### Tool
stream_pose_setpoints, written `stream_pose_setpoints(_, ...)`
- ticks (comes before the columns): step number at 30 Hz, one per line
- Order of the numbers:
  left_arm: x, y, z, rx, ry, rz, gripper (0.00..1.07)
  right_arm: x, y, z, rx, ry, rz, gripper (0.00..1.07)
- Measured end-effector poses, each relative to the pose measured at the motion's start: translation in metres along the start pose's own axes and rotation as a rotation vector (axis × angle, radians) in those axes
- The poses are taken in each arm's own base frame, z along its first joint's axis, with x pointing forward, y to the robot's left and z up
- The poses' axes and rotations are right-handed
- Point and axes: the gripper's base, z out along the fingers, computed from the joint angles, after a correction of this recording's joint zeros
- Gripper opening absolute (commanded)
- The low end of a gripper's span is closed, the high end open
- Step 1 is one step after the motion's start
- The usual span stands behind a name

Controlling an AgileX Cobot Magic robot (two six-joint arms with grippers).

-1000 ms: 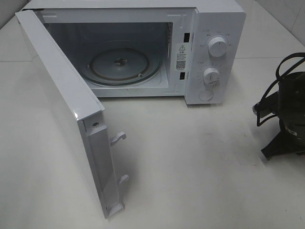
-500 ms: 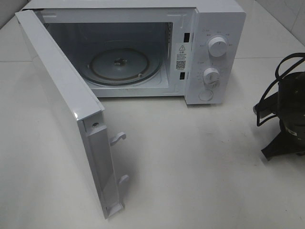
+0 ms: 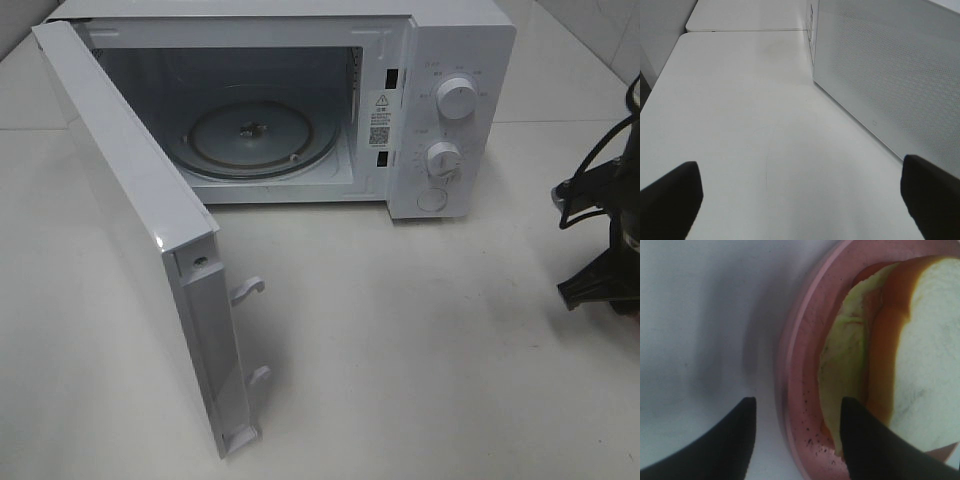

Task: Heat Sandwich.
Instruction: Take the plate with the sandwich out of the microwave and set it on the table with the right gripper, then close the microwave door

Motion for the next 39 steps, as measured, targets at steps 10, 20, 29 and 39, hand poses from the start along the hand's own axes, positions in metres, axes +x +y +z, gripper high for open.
stream_pose_setpoints(10, 0.000, 0.000, 0.000, 0.000, 0.000, 0.000, 1.03, 0.012, -0.017, -0.061, -0.241, -0.087, 0.023, 0.75)
stream_pose_setpoints(20, 0.000, 0.000, 0.000, 0.000, 0.000, 0.000, 1.03, 0.032, -0.028, -0.117, -0.488, -0.274, -0.033, 0.82)
stream_pose_setpoints(29, 0.000, 0.000, 0.000, 0.000, 0.000, 0.000, 1.03, 0.058, -0.046, -0.156, -0.576, -0.402, 0.006, 0.80)
stream_pose_setpoints(39, 0.000, 0.000, 0.000, 0.000, 0.000, 0.000, 1.03, 0.096, -0.068, -0.184, -0.575, -0.495, 0.027, 0.77)
